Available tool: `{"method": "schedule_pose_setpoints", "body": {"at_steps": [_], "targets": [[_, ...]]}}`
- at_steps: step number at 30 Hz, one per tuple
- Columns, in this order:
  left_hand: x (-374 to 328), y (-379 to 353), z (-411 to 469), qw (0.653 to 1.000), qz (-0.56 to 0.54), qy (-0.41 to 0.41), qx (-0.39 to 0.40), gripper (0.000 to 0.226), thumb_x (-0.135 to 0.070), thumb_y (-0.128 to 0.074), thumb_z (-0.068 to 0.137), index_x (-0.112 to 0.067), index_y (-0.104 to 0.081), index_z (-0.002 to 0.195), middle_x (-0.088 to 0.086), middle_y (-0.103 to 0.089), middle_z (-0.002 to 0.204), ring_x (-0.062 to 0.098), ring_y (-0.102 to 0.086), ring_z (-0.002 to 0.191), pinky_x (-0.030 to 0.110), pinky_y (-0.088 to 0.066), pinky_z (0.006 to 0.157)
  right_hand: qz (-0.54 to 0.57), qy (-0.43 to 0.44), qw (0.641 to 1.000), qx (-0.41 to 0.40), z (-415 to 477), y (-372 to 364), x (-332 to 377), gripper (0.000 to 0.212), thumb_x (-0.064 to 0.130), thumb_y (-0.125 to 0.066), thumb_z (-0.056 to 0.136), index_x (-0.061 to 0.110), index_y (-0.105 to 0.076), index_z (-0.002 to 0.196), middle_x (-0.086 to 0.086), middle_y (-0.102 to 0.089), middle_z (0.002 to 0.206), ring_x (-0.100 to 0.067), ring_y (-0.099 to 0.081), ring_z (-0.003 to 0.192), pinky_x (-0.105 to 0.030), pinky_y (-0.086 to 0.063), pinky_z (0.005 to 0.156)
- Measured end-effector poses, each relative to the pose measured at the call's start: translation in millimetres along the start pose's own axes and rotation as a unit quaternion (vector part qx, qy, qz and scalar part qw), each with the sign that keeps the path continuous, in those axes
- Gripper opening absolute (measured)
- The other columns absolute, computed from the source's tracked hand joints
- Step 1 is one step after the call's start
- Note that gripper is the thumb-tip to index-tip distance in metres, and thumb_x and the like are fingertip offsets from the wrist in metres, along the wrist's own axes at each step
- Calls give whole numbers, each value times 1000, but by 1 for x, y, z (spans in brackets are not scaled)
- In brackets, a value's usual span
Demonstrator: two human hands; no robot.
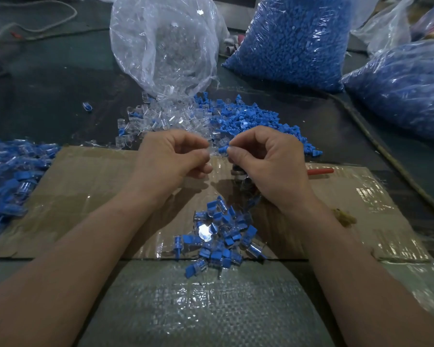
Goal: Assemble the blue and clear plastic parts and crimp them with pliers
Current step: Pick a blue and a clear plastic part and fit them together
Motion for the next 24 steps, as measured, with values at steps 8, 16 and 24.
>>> {"method": "schedule_pose_setpoints", "body": {"at_steps": [8,16,24], "targets": [[-1,-3,-2,999,19,-30,20,18,3,-69,75,-14,-65,79,4,-70,70,12,-68,58,18,-54,55,-50,23,998,5,-1,-7,3,27,11,-69,79,30,-54,69,16,-55,64,0,-56,68,-10,-46,59],[-2,-1,-3,997,38,-56,23,16,1,-67,77,-15,-66,79,3,-70,73,9,-67,58,15,-52,54,0,-4,999,46,-3,-10,2,17,16,-73,75,26,-59,73,11,-62,71,-3,-61,67,-11,-50,61],[-7,-3,-5,998,-19,-43,46,15,4,-63,77,-11,-64,77,-2,-67,57,6,-63,51,14,-51,51,74,-17,995,65,-3,-8,0,24,14,-71,74,20,-66,97,16,-64,86,1,-64,82,-12,-50,72]]}}
Point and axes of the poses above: each hand's wrist, its own z-axis towards the middle knuckle, its own y-axis out of the back of the hand, x = y × z, the point moved 2 cm from there along z, towards the middle knuckle
